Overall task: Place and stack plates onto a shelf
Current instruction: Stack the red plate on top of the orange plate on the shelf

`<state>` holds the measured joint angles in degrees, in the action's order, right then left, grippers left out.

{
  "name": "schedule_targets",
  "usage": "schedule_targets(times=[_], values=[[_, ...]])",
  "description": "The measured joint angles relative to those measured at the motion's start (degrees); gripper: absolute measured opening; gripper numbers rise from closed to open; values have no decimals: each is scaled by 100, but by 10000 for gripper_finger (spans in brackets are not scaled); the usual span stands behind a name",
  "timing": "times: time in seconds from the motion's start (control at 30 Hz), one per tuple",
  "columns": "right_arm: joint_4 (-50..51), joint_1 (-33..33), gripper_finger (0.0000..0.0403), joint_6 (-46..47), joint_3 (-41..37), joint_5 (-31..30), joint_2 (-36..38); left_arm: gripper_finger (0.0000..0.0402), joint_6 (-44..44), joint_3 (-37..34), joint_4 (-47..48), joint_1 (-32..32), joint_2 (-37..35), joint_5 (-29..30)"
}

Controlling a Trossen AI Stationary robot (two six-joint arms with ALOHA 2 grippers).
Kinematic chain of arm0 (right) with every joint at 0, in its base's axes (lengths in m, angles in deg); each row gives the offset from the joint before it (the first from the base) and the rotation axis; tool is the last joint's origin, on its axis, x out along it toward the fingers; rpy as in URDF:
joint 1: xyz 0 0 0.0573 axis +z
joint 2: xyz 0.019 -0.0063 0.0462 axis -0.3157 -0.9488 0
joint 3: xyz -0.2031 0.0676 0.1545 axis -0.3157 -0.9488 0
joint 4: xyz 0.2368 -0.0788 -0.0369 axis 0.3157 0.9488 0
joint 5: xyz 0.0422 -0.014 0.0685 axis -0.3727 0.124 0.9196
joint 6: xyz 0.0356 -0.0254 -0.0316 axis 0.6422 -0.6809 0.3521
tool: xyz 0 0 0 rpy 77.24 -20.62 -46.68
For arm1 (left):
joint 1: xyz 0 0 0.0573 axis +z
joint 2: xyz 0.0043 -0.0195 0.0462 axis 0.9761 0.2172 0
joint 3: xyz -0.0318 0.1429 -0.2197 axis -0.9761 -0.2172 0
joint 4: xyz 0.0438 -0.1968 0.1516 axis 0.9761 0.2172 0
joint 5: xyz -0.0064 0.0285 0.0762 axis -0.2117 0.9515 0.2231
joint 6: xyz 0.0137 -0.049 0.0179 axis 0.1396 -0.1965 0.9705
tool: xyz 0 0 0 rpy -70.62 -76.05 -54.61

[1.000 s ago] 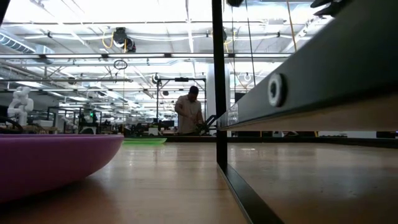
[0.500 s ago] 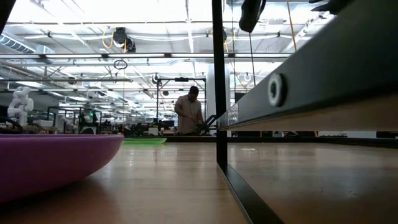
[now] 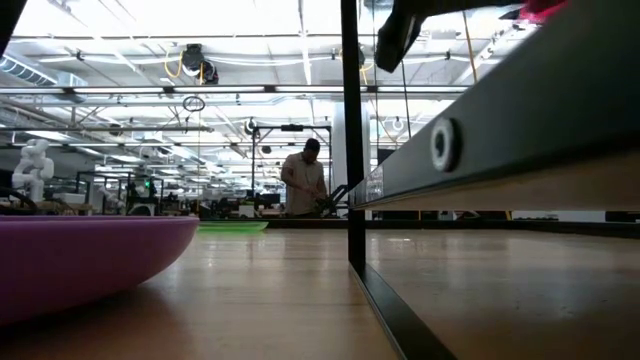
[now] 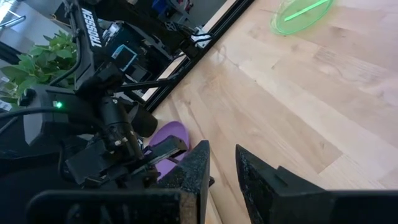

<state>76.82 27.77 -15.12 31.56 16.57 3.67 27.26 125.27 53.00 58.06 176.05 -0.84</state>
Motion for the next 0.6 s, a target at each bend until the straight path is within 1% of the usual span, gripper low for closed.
schedule_targets(times=[0.1,0.23,0.53,0.6], values=[[0,0,61,0,0,-72,0,3,-1,0,221,-2,2,0],[0,-1,61,4,0,-73,0,3,-13,0,181,0,0,0],[0,0,61,95,0,-71,0,4,37,5,457,0,-4,2],[0,-2,61,126,0,-71,0,10,110,9,517,0,-11,3]])
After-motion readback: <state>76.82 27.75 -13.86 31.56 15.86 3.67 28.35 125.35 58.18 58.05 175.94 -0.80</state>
